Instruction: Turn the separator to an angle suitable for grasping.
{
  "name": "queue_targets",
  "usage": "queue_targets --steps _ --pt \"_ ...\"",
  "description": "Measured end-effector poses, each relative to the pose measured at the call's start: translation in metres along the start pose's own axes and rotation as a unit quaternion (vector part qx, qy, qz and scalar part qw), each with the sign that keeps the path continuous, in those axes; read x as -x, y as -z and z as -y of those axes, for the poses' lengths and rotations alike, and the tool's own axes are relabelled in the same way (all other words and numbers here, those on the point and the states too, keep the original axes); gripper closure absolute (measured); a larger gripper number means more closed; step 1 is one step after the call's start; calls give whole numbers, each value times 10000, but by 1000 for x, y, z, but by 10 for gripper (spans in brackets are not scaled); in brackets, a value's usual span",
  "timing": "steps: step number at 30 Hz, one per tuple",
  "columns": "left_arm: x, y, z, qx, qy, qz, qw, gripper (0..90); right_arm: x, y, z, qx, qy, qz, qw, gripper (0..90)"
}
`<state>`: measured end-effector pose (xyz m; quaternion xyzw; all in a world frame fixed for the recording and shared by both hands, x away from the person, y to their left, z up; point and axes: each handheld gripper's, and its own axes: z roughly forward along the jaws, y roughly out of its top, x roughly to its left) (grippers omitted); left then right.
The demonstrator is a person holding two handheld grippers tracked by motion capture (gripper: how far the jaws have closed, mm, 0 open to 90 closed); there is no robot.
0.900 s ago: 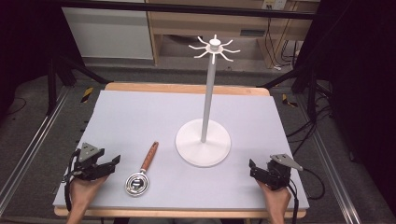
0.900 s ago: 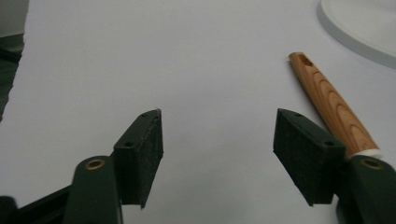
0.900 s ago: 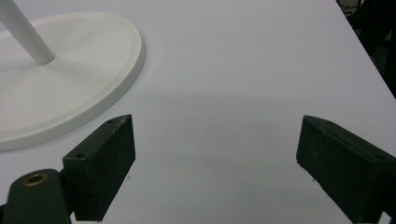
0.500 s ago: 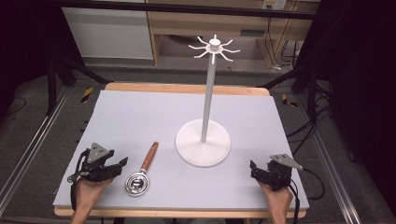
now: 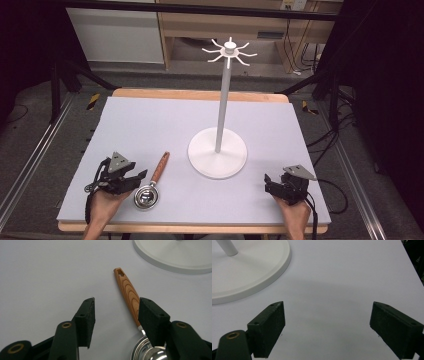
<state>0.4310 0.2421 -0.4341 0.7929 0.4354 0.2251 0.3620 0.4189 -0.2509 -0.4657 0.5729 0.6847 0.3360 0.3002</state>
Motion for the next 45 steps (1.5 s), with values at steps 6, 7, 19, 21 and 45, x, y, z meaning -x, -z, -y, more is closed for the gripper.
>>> queue_targets --steps 6,7,19,21,45 --pt "5 -5 -4 -87 -35 133 9999 483 0 0 0 -26 -5 0 10000 133" --pt "7 -6 -4 -72 -22 156 9998 483 0 -1 1 -28 4 1 10000 133" --pt "21 -21 -11 -231 81 215 9995 517 0 -4 2 -127 11 -19 9999 133" --pt "22 -24 -11 -295 135 196 9993 520 0 -4 2 -129 19 -32 9999 133" --pt "26 -49 -5 -921 202 292 9951 634 0 -7 2 -248 26 -63 9997 133"
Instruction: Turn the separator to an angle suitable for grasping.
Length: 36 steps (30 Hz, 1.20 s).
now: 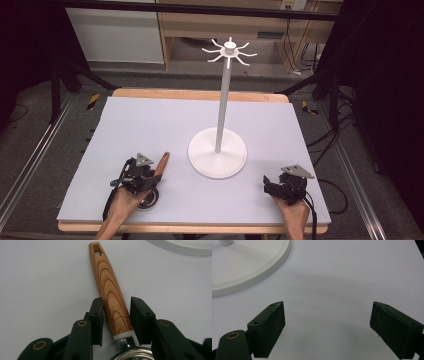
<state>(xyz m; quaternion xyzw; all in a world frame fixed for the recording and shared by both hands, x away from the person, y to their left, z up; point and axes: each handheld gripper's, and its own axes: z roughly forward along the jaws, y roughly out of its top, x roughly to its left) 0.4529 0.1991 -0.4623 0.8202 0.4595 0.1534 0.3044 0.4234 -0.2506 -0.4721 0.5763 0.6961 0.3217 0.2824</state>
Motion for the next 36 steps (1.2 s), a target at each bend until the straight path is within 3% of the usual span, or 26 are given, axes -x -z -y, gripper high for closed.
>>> queue_targets --steps 4,6,9,14,15,25,28,31,36 --pt "2 0 0 2 -4 185 9998 651 -1 0 0 9 5 13 10000 133" --pt "5 1 1 -41 -107 213 9997 658 -1 1 0 -5 11 1 10000 133" --pt "11 1 1 -52 -287 143 9995 665 -1 0 0 -17 36 -5 10000 133" --pt "12 1 1 -63 -410 130 9991 657 -1 -1 0 -33 27 -13 10000 133" --pt "11 1 1 -63 -403 126 9991 547 -1 -1 0 -32 29 -15 10000 132" --pt "6 20 -10 34 -317 17 9995 320 0 0 0 -42 0 -16 10000 133" --pt "4 22 -12 56 -319 46 9995 318 1 0 0 -32 17 -9 10000 132" --pt "5 23 -15 80 -358 209 9991 336 1 0 0 -29 -14 5 10000 132" --pt "3 20 -26 8 -419 194 9989 372 2 1 1 -26 -27 6 10000 133"
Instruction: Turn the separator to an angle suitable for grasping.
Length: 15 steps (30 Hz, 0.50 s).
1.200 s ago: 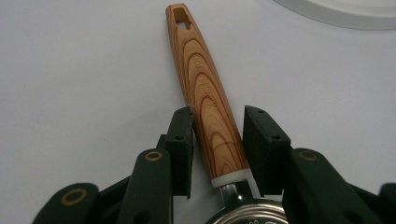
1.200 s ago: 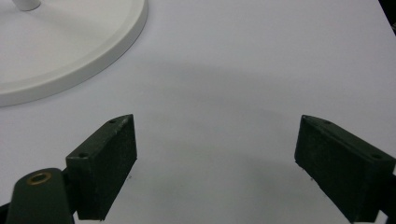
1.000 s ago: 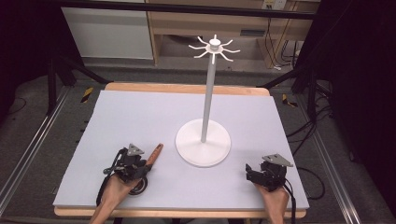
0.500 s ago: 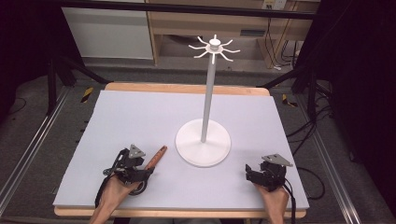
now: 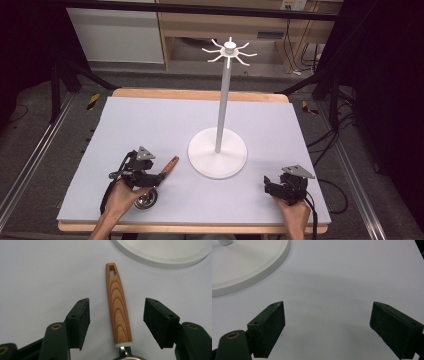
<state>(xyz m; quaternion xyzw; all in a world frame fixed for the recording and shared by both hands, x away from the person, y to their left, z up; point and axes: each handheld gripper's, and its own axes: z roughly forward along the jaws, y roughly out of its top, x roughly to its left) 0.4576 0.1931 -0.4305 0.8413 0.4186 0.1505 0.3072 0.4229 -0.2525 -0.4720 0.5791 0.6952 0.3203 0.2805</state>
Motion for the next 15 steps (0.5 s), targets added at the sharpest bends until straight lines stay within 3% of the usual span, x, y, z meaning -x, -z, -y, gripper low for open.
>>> queue_targets --steps 15 --pt "7 -28 -21 -290 -170 -21 9994 405 0 -1 0 -44 5 -19 10000 133"
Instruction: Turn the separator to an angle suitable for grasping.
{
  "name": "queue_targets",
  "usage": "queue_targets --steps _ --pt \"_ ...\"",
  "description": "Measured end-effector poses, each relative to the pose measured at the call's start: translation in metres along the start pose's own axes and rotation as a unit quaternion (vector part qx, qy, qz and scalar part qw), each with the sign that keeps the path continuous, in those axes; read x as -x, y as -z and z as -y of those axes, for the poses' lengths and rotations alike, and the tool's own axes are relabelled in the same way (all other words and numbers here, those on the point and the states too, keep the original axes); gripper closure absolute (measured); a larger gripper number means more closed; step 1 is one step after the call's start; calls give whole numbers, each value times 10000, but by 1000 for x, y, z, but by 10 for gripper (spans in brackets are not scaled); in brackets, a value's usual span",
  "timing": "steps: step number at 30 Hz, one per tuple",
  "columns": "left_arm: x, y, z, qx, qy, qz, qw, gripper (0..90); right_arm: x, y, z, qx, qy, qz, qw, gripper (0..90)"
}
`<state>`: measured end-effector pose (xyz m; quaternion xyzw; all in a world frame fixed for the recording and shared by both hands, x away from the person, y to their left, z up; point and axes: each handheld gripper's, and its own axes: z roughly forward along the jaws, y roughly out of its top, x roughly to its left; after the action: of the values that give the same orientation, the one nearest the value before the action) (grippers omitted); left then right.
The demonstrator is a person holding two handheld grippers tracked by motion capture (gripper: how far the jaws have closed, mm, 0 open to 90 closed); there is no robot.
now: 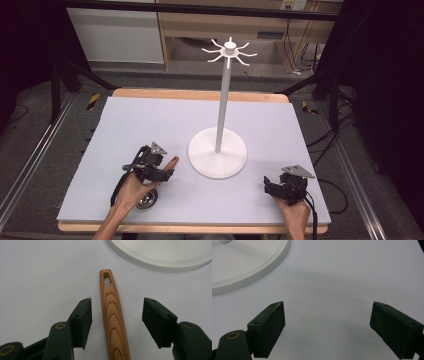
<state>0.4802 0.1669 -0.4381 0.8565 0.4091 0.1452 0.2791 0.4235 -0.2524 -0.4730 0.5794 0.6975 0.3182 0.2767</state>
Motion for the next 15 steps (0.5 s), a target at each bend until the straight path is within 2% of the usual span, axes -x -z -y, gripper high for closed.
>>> queue_targets --steps 15 --pt "1 -15 -3 -283 -69 47 9996 521 0 0 0 -12 -14 -8 10000 133"
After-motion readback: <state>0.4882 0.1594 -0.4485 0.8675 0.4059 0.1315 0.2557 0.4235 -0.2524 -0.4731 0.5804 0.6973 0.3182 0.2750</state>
